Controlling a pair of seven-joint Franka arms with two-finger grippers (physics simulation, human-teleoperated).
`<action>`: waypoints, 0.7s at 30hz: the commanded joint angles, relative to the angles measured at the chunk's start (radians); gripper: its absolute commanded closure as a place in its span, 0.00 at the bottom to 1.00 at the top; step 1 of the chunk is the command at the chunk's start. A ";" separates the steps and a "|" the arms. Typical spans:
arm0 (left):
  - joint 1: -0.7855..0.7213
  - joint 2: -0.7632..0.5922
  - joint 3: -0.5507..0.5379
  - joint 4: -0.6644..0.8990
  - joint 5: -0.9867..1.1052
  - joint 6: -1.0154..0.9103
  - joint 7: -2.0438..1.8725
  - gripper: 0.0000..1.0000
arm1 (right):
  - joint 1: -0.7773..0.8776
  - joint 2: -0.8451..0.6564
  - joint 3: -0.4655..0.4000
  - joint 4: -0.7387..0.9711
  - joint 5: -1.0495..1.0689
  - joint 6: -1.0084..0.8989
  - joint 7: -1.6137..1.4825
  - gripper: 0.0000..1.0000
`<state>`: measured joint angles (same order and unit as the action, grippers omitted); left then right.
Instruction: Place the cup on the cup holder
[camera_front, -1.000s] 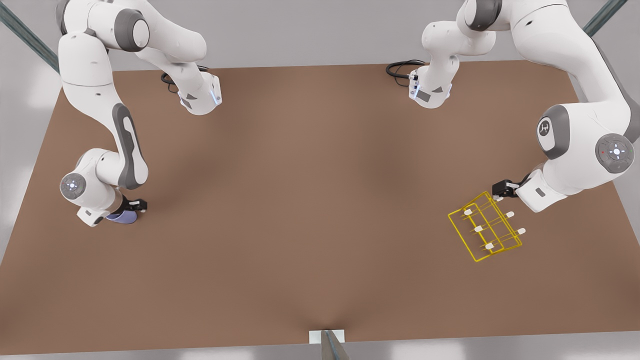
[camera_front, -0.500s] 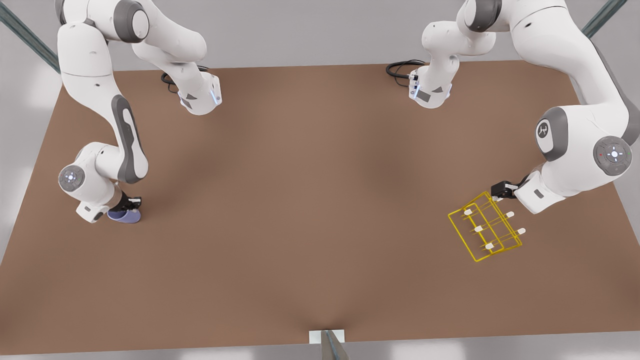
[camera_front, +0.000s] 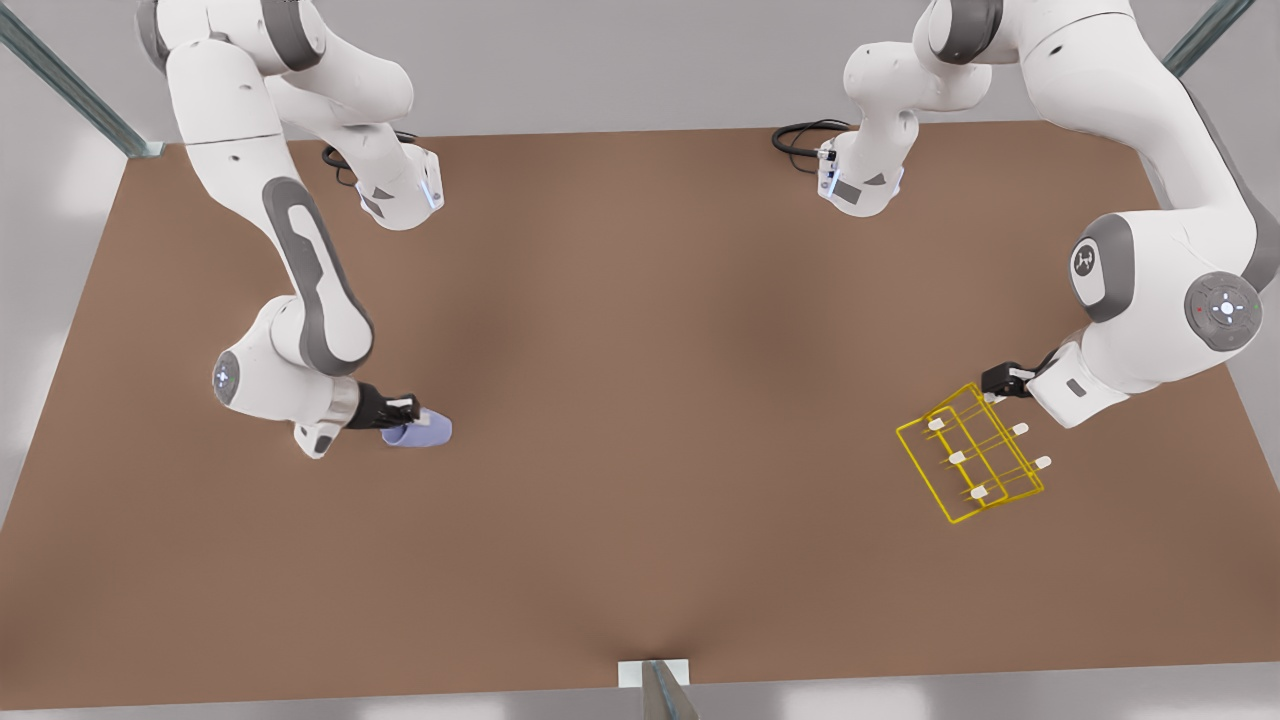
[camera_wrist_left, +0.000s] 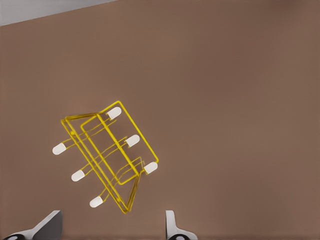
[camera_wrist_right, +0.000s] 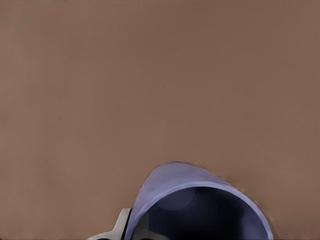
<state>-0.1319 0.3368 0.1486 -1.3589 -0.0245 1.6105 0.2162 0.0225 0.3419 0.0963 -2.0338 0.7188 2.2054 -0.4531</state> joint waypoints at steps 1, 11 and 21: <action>0.000 -0.001 0.000 0.000 0.001 0.005 -0.001 0.00 | 0.017 0.037 0.025 0.030 0.287 -0.110 -0.009 0.79; 0.000 0.008 0.000 0.000 0.003 0.022 -0.001 0.00 | 0.137 0.358 0.240 0.306 0.803 -0.145 -0.076 0.79; 0.002 0.013 0.000 0.000 0.003 0.029 0.000 0.00 | 0.292 0.638 0.326 0.511 1.051 -0.078 -0.363 0.79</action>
<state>-0.1304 0.3510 0.1486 -1.3596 -0.0221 1.6372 0.2161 0.3016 0.9643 0.4228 -1.5454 1.6965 2.0943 -0.5846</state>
